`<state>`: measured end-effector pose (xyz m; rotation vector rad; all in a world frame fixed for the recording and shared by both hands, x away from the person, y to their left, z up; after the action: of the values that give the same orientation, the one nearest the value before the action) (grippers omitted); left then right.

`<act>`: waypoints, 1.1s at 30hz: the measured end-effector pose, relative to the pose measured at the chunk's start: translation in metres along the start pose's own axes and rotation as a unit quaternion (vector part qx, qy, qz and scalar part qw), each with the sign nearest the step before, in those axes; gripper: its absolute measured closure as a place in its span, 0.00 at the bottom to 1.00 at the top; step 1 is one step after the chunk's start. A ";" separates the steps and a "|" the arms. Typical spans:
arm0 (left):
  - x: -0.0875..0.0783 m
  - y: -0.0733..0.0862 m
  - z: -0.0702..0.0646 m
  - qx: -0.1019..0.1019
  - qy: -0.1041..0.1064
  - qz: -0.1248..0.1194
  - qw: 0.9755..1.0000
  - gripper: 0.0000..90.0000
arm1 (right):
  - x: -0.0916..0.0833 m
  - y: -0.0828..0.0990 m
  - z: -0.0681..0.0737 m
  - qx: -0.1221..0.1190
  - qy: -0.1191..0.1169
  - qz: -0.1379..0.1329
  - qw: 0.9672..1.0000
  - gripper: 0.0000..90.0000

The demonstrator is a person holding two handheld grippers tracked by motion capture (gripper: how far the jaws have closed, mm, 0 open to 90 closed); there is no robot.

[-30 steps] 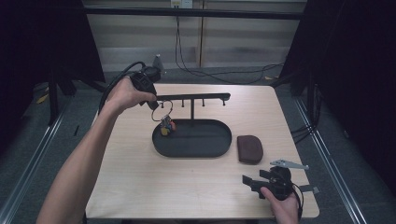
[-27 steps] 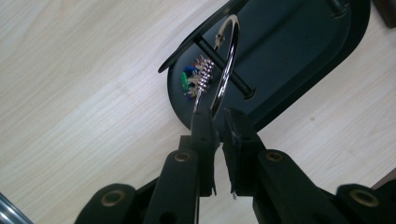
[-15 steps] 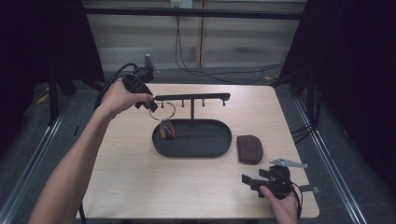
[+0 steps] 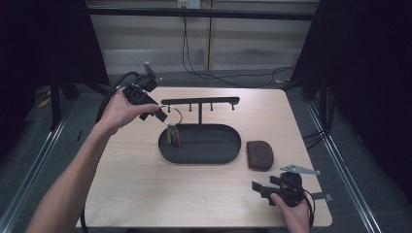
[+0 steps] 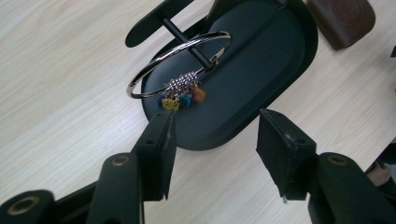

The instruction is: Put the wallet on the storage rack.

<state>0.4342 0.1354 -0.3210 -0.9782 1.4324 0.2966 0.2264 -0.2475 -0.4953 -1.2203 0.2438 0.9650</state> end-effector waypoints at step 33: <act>0.018 0.081 -0.003 -0.005 0.032 -0.099 0.995 0.25 | -0.001 0.000 0.000 -0.002 0.005 -0.002 1.000 0.17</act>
<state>0.3783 0.1756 -0.3679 -1.1362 1.3795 0.1271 0.2263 -0.2481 -0.4949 -1.2283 0.2481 0.9569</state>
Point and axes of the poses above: each handheld gripper's, and its own axes: x roughly forward along the jaws, y roughly out of its underside, z roughly to its left, the point moved 3 cm from there along x, roughly forward along the jaws, and after that the axes turned 3 degrees about -y, right-handed, at the moved point
